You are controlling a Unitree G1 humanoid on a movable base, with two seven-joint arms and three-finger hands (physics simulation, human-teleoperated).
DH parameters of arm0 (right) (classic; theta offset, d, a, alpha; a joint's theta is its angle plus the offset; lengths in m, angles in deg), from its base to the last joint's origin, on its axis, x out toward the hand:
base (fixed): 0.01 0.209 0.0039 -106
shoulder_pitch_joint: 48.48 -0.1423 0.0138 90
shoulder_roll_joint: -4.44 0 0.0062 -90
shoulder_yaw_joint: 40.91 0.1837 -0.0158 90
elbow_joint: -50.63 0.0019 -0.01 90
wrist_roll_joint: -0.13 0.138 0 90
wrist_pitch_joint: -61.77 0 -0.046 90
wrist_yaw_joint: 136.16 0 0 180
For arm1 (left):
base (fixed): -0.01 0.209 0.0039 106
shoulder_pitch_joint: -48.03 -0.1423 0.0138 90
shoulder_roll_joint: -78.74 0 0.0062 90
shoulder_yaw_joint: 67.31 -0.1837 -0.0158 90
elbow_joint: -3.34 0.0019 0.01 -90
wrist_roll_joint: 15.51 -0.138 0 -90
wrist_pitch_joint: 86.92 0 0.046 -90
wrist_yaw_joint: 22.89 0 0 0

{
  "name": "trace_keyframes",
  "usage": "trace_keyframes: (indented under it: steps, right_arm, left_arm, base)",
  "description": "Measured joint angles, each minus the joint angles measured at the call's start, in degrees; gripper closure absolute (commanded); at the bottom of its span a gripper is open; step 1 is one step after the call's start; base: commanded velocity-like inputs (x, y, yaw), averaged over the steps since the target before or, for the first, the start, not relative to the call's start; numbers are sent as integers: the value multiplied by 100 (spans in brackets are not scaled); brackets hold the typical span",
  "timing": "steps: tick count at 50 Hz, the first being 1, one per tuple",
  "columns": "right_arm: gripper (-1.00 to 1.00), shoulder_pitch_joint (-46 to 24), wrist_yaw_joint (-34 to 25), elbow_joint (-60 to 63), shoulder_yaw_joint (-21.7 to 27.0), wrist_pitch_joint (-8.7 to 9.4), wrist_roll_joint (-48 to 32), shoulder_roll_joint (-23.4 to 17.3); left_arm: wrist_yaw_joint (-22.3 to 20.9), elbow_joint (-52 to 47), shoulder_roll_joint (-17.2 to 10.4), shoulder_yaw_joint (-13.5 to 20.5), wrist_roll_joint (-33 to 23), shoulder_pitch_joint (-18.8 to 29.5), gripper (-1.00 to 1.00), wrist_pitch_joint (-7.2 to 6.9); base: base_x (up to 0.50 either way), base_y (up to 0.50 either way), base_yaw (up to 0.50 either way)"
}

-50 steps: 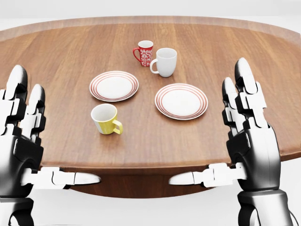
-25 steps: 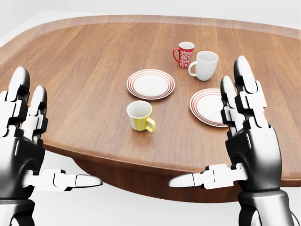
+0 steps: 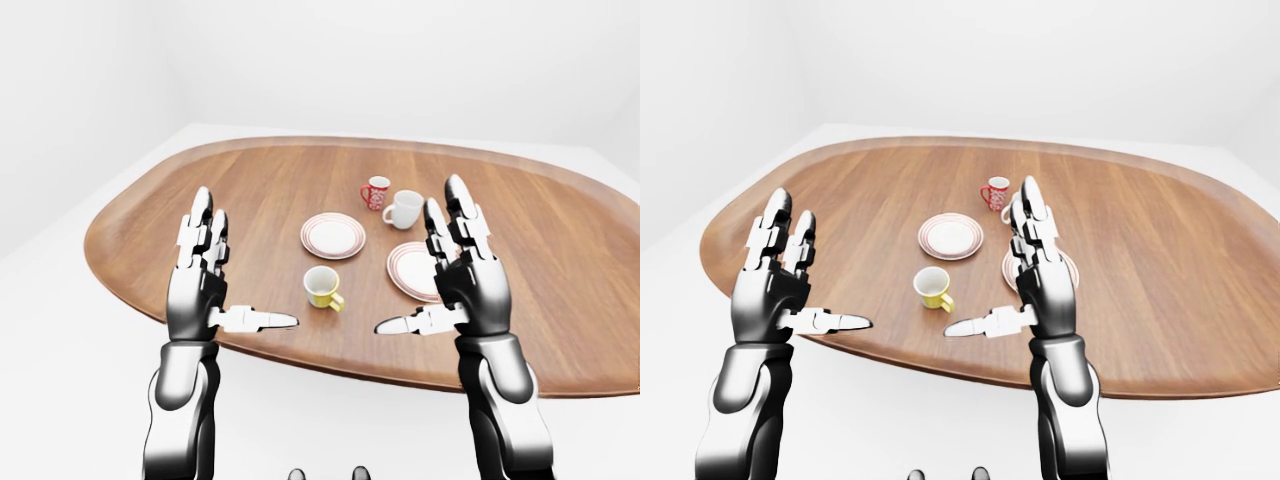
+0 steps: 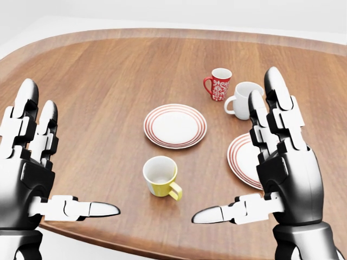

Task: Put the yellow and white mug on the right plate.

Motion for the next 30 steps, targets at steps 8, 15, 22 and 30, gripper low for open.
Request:
trace_keyframes:
  steps: [8, 15, 22, 30]
  right_arm:
    - [-100, 6, -12, -36, -20, 0, -41, -1]
    - [-100, -68, 96, -142, -5, 0, -155, 21]
    - [-100, -63, 113, -82, 6, 0, -130, 5]
    - [-100, -101, 196, -126, -19, 0, -203, 33]
  left_arm:
    - [1, -12, 1, -7, -3, 3, -100, 0]
    - [-4, -36, 4, -15, 0, 10, -100, 0]
    - [-13, -60, 21, -32, 4, -5, -100, 0]
    - [-16, -71, 3, -32, -4, -26, -100, 0]
  base:
    - [49, 9, 0]
    - [1, 0, 0]
    - [6, 40, 0]
    - [0, 0, 0]
